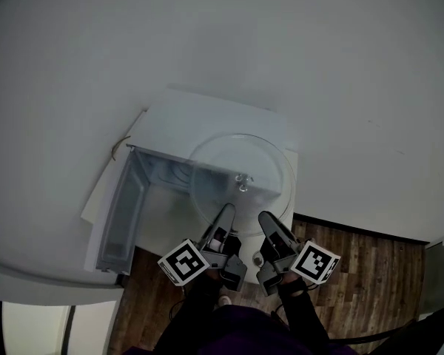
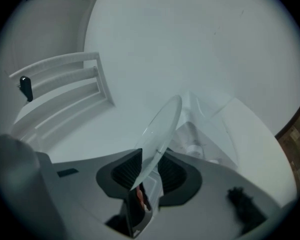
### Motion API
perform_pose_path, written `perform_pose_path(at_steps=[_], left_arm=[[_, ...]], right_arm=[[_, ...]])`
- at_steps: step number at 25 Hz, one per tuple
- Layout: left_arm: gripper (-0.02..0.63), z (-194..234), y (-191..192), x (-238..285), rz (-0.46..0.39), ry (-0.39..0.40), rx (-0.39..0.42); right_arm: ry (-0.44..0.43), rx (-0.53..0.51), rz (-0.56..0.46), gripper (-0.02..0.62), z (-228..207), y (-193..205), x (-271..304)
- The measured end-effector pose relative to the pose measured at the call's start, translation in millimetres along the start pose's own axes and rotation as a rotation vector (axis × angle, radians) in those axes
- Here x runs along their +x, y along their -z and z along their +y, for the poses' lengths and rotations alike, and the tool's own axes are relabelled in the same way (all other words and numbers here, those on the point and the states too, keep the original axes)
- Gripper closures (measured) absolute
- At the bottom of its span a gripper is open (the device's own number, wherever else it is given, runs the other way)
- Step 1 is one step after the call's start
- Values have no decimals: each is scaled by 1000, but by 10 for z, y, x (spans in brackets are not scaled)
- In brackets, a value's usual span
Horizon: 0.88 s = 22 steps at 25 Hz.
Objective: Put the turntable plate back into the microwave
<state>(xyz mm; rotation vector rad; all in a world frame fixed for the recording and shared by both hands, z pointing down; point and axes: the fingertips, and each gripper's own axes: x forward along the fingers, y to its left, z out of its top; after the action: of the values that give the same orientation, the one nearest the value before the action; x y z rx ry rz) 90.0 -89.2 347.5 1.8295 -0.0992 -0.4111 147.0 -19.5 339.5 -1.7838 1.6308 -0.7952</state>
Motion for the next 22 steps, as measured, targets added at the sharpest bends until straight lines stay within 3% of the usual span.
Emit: perform_pose_path(at_steps=[16,22], left_arm=[[557,-23,-228,-991,-248,-83,55],[560,75,-240,-1379,-346,-103,18]], right_arm=[[-151,-23,206,491,417,734,50],[-172,-22,295,491,484,1101,39]])
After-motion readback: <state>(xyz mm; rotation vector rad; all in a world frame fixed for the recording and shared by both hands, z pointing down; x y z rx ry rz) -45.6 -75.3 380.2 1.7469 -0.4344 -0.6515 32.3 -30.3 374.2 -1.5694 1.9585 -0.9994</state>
